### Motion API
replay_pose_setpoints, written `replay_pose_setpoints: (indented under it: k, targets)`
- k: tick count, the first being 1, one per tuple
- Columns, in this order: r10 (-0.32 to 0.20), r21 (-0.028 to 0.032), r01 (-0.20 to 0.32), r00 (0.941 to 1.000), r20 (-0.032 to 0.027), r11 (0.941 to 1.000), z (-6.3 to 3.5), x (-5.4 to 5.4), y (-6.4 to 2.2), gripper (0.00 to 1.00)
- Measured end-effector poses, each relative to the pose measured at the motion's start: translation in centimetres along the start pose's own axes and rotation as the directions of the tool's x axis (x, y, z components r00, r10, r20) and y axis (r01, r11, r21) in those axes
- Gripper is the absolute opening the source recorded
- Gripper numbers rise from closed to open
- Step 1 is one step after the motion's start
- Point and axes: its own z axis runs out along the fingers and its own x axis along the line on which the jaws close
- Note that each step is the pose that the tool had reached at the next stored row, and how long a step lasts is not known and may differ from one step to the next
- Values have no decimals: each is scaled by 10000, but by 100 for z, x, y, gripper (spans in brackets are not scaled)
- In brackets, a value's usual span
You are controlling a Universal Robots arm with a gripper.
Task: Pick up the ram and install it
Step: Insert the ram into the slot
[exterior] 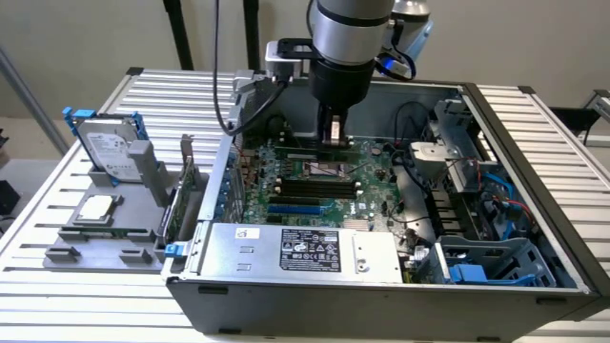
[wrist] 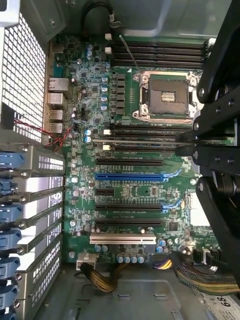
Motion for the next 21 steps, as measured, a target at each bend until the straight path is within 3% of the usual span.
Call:
replay_pose_setpoints:
  k: [4,15,18,21]
  targets:
    - [66,6,-66,10000,-61,10000,54,-19,-23,14]
    - [394,32,-394,9992,-104,9992,245,-100,-47,14]
    - [406,36,-406,9990,-161,9992,288,-121,-66,14]
    - [411,41,-410,9988,-282,9992,321,-137,-90,14]
